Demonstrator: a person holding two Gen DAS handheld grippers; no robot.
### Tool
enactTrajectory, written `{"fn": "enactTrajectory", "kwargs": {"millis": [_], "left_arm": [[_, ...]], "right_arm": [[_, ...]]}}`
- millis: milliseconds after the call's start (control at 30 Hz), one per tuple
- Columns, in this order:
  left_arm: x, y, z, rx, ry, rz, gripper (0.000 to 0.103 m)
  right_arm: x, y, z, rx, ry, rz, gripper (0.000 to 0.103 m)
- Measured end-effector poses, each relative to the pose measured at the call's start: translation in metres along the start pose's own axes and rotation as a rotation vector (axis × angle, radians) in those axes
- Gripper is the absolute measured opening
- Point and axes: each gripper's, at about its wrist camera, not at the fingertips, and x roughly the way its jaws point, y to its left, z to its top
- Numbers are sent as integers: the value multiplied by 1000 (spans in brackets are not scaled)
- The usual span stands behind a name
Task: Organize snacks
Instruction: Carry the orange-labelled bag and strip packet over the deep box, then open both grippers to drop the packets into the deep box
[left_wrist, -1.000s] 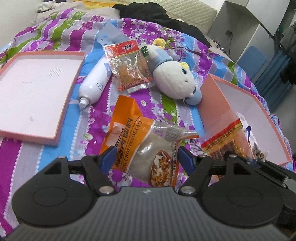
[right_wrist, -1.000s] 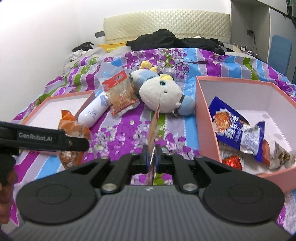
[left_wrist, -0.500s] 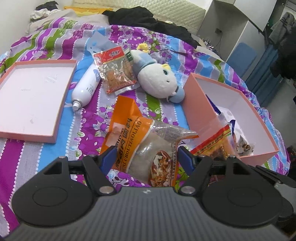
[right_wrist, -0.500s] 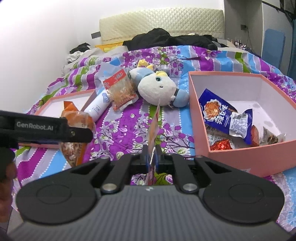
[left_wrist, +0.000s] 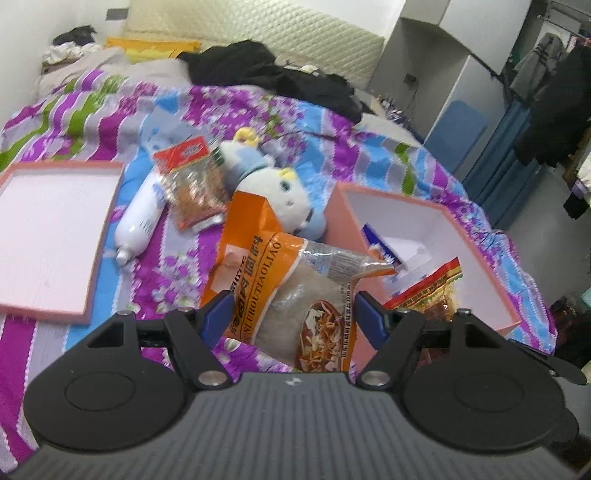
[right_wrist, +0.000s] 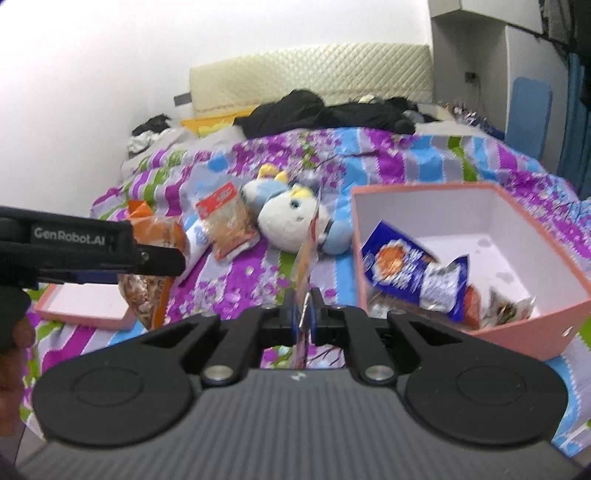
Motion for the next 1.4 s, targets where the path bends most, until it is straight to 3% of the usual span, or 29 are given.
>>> {"fn": "enactTrajectory", "kwargs": {"millis": [300,533,833,1033,1400], "left_arm": [[-1,-54,42,56,-63,-76,76],[19,-102,58,102,-65,-132,76],[80,-148,56,129,9,-157,76],[129,-177,48,178,82,-135,76],[208,-197,49,192,190,-92,76]], "right_arm": [[-17,-36,43,6,-98,-76,10],[-21,-75,64,27,-137,-143,10],[6,-118,57,47,-66,-196,10],[38,-155,42,105,15,-207,10],[89,-203,14,152,148,-199,10]]}}
